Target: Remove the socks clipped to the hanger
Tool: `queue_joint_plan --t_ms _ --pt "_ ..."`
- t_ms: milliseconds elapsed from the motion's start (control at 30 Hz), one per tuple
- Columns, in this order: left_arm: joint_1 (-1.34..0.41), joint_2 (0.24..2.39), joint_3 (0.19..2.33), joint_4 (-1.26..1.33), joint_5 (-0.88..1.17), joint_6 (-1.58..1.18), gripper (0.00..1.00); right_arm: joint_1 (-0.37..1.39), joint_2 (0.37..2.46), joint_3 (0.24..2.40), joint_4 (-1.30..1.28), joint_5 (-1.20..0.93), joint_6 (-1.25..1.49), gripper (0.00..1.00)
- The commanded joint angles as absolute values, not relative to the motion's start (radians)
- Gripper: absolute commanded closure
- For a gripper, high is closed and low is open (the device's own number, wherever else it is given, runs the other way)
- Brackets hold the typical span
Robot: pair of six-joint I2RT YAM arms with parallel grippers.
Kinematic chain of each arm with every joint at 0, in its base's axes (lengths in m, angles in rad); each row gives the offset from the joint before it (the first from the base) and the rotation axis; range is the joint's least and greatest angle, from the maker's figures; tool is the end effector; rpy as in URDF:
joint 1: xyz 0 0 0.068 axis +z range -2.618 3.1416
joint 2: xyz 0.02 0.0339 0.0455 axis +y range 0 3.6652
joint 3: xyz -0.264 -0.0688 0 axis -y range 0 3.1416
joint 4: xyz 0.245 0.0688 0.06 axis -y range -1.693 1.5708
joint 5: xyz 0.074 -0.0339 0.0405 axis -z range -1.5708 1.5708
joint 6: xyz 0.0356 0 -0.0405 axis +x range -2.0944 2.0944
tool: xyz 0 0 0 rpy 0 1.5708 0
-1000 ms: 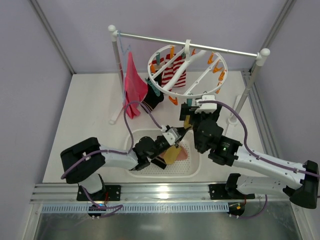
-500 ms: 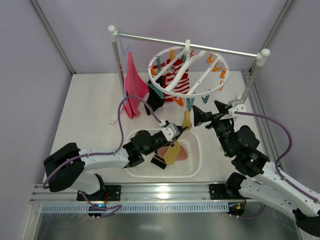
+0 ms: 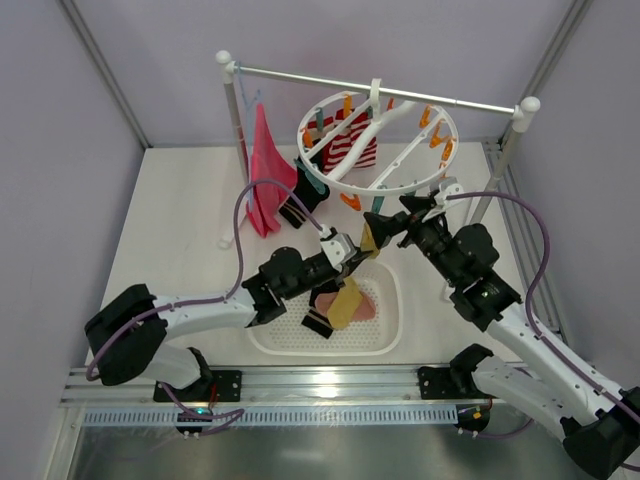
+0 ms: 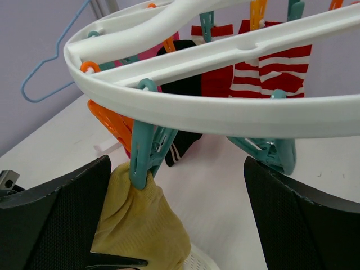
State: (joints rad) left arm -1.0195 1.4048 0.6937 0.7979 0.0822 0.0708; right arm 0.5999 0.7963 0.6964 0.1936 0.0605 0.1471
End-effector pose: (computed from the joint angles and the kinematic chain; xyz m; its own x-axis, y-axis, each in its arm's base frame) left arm 0.1600 -0.2658 0.2689 0.1084 -0.0417 -0.9932 0.8864 0.4564 0.0776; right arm 0.1615 0.1079 0.3477 0.0011 0.1780 -0.9840 -0.5196 0.8409 0.1515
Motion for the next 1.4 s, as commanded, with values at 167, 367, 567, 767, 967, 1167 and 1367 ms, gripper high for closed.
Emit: queue_joint_plan --t_ms 167,367,567,767,967,1167,1367 --pt "-0.976 1.348 0.718 0.747 0.25 0.017 1.0 0.5 0.827 0.687 0.38 -0.262 0.261 0.0" --pt "-0.973 1.351 0.718 0.75 0.281 0.011 1.0 0.473 0.861 0.675 0.44 -0.33 0.302 0.0" --pt "-0.973 1.342 0.71 0.759 0.334 0.006 1.0 0.437 0.89 0.652 0.532 -0.379 0.351 0.0" --pt "-0.973 1.335 0.701 0.776 0.37 0.005 1.0 0.388 0.936 0.63 0.65 -0.482 0.434 0.0" --pt "-0.973 1.342 0.701 0.792 0.385 -0.02 1.0 0.373 0.98 0.63 0.738 -0.557 0.491 0.0" --pt "-0.973 1.364 0.709 0.799 0.394 -0.023 1.0 0.371 0.963 0.601 0.82 -0.606 0.526 0.0" --pt "-0.973 1.376 0.716 0.807 0.431 -0.032 1.0 0.371 0.991 0.607 0.839 -0.629 0.552 0.0"
